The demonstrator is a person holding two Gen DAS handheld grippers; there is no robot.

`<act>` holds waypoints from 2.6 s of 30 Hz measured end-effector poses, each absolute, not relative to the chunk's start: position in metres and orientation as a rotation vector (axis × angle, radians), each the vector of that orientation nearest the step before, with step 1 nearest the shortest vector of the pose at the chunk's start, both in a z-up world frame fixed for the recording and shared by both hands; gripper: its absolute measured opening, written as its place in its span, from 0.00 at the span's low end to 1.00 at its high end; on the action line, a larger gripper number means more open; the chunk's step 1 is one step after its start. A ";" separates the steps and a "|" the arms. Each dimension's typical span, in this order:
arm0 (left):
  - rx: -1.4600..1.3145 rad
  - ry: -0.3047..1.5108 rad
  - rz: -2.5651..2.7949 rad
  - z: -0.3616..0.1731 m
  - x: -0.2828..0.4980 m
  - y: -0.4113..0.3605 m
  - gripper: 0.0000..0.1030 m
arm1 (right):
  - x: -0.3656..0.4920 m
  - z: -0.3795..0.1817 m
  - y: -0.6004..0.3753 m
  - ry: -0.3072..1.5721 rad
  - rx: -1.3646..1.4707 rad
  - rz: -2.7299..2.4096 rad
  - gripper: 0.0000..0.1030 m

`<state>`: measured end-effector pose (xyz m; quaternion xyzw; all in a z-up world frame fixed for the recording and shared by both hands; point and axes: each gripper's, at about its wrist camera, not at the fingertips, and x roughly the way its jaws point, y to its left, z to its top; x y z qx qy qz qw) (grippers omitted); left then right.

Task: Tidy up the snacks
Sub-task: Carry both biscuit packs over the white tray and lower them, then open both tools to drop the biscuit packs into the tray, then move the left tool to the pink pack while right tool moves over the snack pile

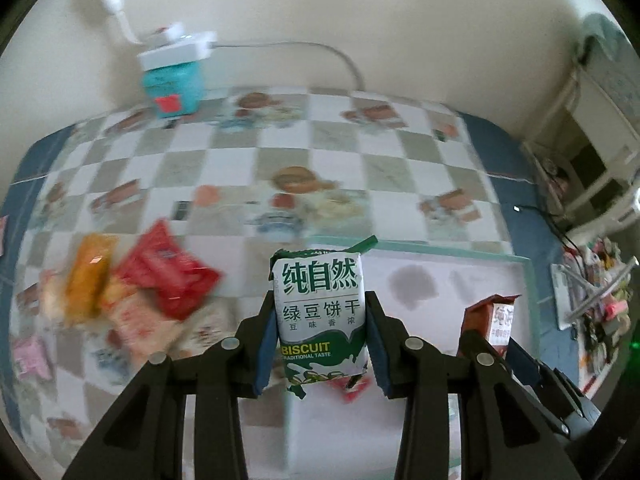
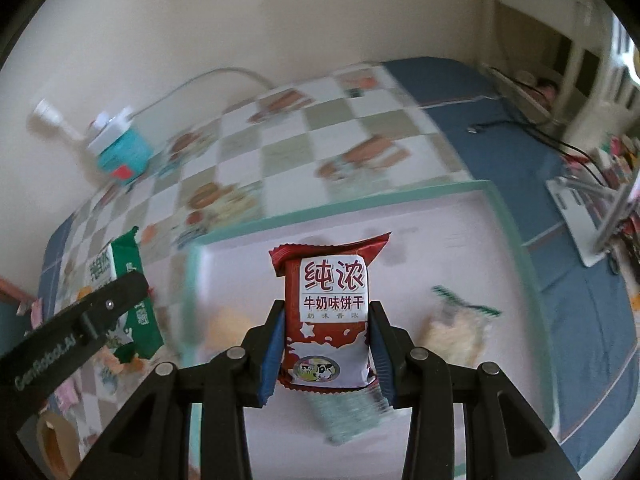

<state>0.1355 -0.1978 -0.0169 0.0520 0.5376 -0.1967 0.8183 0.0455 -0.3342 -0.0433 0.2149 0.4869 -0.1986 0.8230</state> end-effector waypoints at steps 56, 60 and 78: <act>0.057 1.246 -0.205 -0.033 0.127 -0.086 0.94 | 0.029 -0.035 -0.282 1.068 0.320 -0.483 1.00; 0.046 1.227 -0.175 -0.026 0.123 -0.060 0.94 | 0.031 -0.029 -0.262 1.071 0.297 -0.463 1.00; -0.029 1.169 0.140 -0.012 0.144 0.109 0.94 | 0.060 -0.020 -0.170 1.070 0.290 -0.316 1.00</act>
